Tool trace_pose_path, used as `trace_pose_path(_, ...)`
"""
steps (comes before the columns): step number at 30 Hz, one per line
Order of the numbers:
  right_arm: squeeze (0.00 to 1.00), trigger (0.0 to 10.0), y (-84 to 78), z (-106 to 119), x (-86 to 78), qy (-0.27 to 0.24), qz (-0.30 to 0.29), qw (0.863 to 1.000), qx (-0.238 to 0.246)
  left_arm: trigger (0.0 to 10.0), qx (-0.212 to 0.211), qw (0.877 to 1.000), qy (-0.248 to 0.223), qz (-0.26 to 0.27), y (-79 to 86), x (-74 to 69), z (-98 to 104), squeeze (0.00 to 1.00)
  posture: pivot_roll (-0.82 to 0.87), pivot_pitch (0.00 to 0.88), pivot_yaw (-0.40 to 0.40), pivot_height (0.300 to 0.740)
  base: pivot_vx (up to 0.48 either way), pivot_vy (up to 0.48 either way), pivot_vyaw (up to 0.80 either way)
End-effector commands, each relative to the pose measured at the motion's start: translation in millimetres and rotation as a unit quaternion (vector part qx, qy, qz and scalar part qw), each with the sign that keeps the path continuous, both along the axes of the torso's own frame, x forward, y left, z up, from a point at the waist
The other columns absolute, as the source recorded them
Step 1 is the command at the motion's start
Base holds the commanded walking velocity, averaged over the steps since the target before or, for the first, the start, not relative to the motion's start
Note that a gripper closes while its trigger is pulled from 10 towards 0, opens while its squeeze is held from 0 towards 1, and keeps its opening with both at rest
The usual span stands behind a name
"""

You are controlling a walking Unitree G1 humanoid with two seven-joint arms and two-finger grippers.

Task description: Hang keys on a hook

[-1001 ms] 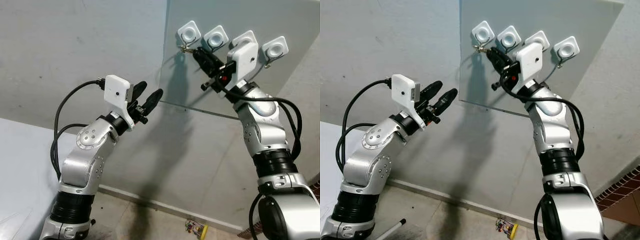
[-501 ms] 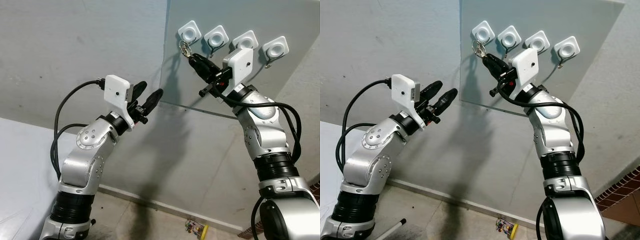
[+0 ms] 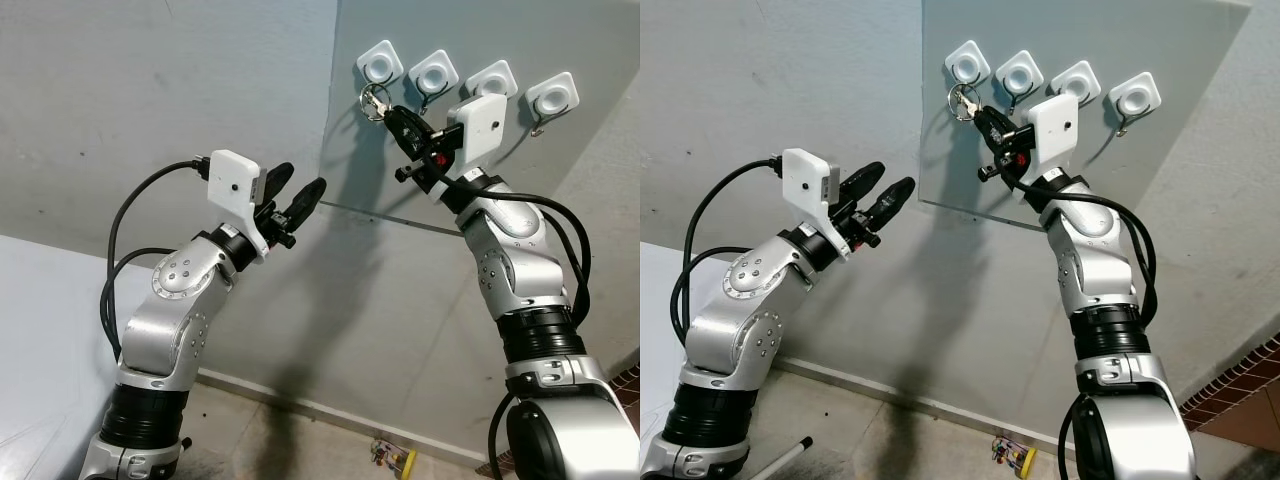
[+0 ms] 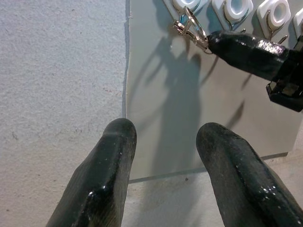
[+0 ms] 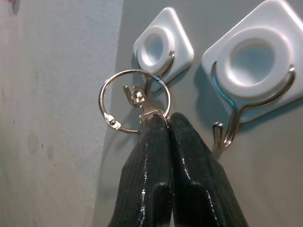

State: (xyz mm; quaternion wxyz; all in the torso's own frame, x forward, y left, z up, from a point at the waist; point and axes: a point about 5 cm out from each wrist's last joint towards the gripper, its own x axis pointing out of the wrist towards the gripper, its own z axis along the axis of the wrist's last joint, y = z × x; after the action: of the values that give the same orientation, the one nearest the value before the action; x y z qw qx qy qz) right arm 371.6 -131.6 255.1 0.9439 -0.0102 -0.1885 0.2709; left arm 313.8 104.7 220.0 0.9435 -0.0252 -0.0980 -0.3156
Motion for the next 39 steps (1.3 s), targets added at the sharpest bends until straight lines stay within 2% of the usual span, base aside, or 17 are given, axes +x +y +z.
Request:
trace_pose_path(1,0.0,10.0,-5.2,14.6,-1.3,-0.019,-0.015,1.0,0.02,10.0,0.001,1.0,-0.002,-0.005,-3.1,-2.6,1.7,0.0,-0.06,0.0,-0.061,0.74,0.0,0.0,0.0)
trace_pose_path(12,0.0,10.0,-6.0,7.2,-6.9,-0.015,-0.01,1.0,-0.008,10.0,-0.001,1.0,0.0,-0.001,-1.9,-3.4,1.6,0.0,-0.06,0.0,-0.06,0.74,0.0,0.0,0.0)
trace_pose_path(19,0.0,10.0,-4.7,1.5,-13.9,-0.035,0.004,0.998,-0.058,10.0,-0.001,1.0,0.002,0.001,-1.2,-3.3,1.1,0.0,-0.06,0.0,-0.06,0.74,0.0,0.0,0.0)
trace_pose_path(34,0.0,10.0,-9.2,-5.7,-13.8,-0.018,-0.012,0.997,-0.078,10.0,-0.006,1.0,0.005,0.005,-0.9,-2.7,1.3,0.0,-0.06,0.0,-0.064,0.74,0.0,0.0,0.0)
trace_pose_path(39,0.0,10.0,-8.3,-12.3,-14.3,0.003,-0.002,0.998,-0.066,10.0,-0.006,1.0,0.005,0.007,-0.8,-2.5,1.4,0.0,-0.06,0.0,-0.065,0.74,0.0,0.0,0.0)
